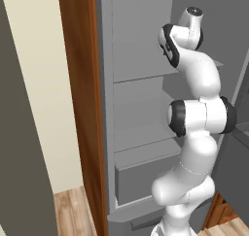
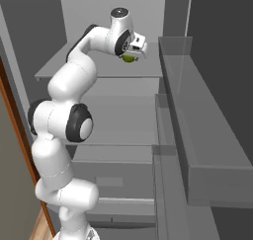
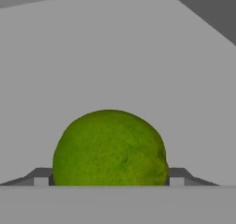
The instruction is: Open the fridge, remove the mango, lime, and steak, and place them on any counter.
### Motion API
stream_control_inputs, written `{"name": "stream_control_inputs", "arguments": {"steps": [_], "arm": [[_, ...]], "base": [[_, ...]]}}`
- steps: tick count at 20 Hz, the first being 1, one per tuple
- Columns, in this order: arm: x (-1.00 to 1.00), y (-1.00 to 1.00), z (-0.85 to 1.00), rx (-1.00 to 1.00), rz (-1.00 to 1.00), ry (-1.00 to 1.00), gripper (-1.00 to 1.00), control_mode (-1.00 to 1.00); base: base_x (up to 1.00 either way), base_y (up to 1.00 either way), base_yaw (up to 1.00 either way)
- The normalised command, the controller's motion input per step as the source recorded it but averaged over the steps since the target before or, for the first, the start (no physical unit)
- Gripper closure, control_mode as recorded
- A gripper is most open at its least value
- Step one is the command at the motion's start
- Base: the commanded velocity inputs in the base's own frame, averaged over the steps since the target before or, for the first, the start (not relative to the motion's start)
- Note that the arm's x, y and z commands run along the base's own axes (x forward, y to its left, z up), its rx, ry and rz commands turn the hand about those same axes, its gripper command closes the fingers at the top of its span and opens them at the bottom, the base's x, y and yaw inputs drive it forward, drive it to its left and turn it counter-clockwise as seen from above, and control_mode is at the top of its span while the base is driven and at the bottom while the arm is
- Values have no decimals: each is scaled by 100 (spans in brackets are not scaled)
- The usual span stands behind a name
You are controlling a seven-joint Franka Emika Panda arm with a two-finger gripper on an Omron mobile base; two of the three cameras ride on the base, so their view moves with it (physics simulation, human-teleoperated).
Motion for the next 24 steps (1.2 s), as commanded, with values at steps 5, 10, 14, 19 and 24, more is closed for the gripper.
{"name": "stream_control_inputs", "arguments": {"steps": [5,10,14,19,24], "arm": [[-64,0,-32,-12,0,-3,100,-100],[-100,0,-12,-4,0,-24,100,-100],[-100,0,0,-3,5,-25,100,-100],[-100,1,23,-1,8,-17,100,-100],[-100,13,28,-7,8,-1,100,-100]], "base": [[0,0,0],[0,0,0],[0,0,0],[0,0,0],[0,0,0]]}}
